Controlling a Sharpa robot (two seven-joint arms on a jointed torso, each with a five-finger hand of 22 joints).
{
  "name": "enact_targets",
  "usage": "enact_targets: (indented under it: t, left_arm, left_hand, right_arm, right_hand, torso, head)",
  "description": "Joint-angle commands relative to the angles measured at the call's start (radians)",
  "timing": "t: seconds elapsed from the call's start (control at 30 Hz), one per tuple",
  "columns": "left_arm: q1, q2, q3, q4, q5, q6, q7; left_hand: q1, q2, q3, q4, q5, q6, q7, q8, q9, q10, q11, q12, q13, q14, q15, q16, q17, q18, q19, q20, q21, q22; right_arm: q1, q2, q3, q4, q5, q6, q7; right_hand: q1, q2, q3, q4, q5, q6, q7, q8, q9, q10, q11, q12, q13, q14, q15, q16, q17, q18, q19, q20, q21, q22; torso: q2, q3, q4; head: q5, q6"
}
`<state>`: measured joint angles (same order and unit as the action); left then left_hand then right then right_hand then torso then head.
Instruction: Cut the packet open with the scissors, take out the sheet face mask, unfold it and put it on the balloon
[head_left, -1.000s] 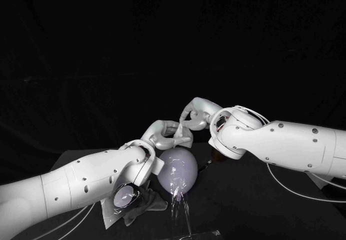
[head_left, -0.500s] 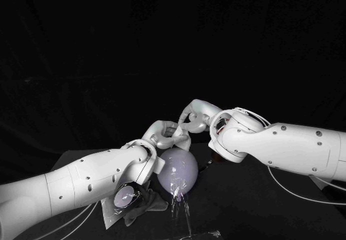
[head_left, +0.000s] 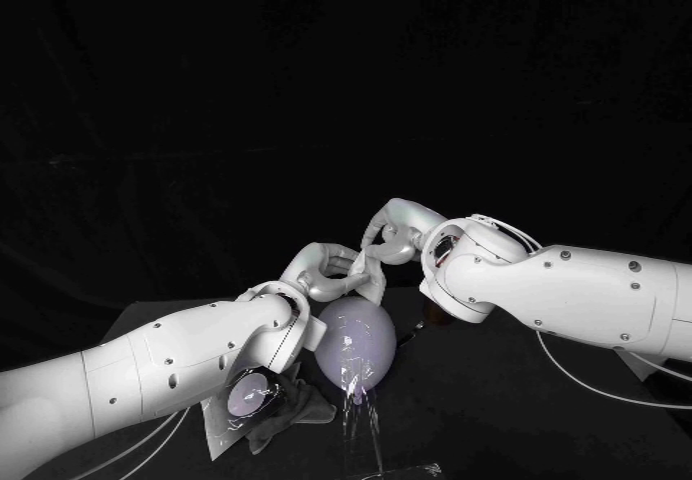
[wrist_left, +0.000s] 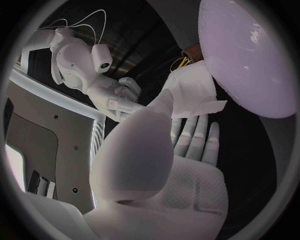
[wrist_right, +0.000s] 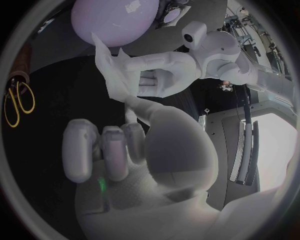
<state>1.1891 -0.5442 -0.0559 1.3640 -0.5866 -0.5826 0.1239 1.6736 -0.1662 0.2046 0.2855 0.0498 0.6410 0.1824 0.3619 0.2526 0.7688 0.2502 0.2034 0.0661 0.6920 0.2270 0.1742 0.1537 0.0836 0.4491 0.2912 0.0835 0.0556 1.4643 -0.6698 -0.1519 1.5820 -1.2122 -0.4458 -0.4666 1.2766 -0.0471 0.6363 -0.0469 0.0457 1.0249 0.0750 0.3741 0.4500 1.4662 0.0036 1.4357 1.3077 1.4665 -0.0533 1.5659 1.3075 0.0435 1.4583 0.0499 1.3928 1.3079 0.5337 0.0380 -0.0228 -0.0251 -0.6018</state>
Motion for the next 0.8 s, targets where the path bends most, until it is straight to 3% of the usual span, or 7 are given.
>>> enact_targets:
  t: [0.03, 0.3, 0.43, 0.8]
  left_arm:
    - [0.001, -0.007, 0.002, 0.017, -0.014, -0.003, 0.016]
    - [0.001, -0.020, 0.002, 0.027, 0.006, -0.010, 0.038]
    - [0.001, -0.023, 0.002, 0.020, 0.032, -0.017, 0.048]
    - [0.001, -0.021, 0.002, 0.001, 0.069, -0.027, 0.054]
  left_hand:
    - [-0.005, -0.007, 0.007, 0.000, 0.003, -0.008, 0.111, 0.003, -0.001, -0.002, -0.001, 0.002, -0.001, 0.000, 0.000, 0.003, -0.001, -0.013, -0.005, 0.001, 0.004, -0.001]
    - [-0.022, 0.005, 0.038, 0.000, 0.003, -0.011, 0.111, 0.016, -0.004, -0.003, -0.001, 0.006, -0.001, -0.003, 0.000, 0.005, -0.003, -0.013, -0.008, 0.000, 0.004, -0.002]
    - [-0.023, 0.029, 0.091, -0.008, 0.002, -0.006, 0.110, 0.032, -0.007, 0.006, -0.003, 0.014, 0.000, 0.007, -0.004, 0.014, -0.002, -0.010, 0.003, 0.000, 0.008, 0.000]
    - [-0.034, 0.033, 0.166, -0.021, 0.001, 0.004, 0.106, 0.050, -0.016, 0.024, -0.009, 0.025, -0.001, 0.024, -0.011, 0.026, -0.002, -0.011, 0.033, 0.001, 0.021, 0.005]
  right_arm:
    - [0.001, 0.003, 0.001, -0.006, -0.014, 0.017, -0.007]
    - [0.001, 0.003, 0.000, -0.011, -0.005, 0.027, -0.005]
    - [0.001, -0.001, 0.000, -0.008, 0.003, 0.029, -0.004]
    - [0.000, -0.011, 0.000, 0.012, 0.016, 0.035, -0.004]
  right_hand:
    - [-0.001, 0.007, 0.007, 0.001, 0.003, 0.005, 0.000, 0.025, 0.094, 0.041, -0.005, 0.003, 0.163, 0.104, -0.009, 0.005, 0.263, -0.006, 0.036, -0.002, 0.006, 0.198]
    - [-0.001, 0.007, 0.007, 0.001, 0.003, 0.005, 0.000, 0.025, 0.094, 0.041, -0.005, 0.003, 0.163, 0.104, -0.009, 0.005, 0.263, -0.006, 0.036, -0.002, 0.006, 0.198]
    - [-0.001, 0.007, 0.007, 0.001, 0.003, 0.005, 0.000, 0.025, 0.094, 0.041, -0.005, 0.003, 0.163, 0.104, -0.009, 0.005, 0.263, -0.006, 0.036, -0.002, 0.006, 0.198]
    - [-0.001, 0.007, 0.007, 0.001, 0.003, 0.005, 0.000, 0.025, 0.094, 0.041, -0.005, 0.003, 0.163, 0.104, -0.009, 0.005, 0.263, -0.006, 0.036, -0.002, 0.006, 0.198]
  torso:
    - [0.001, -0.0007, 0.0005]
    - [0.000, -0.0004, 0.0001]
    - [0.000, 0.0002, 0.0006]
    - [-0.001, 0.0012, -0.0009]
  head:
    - [-0.001, -0.001]
    - [0.000, -0.003]
    - [0.001, -0.004]
    - [0.003, -0.003]
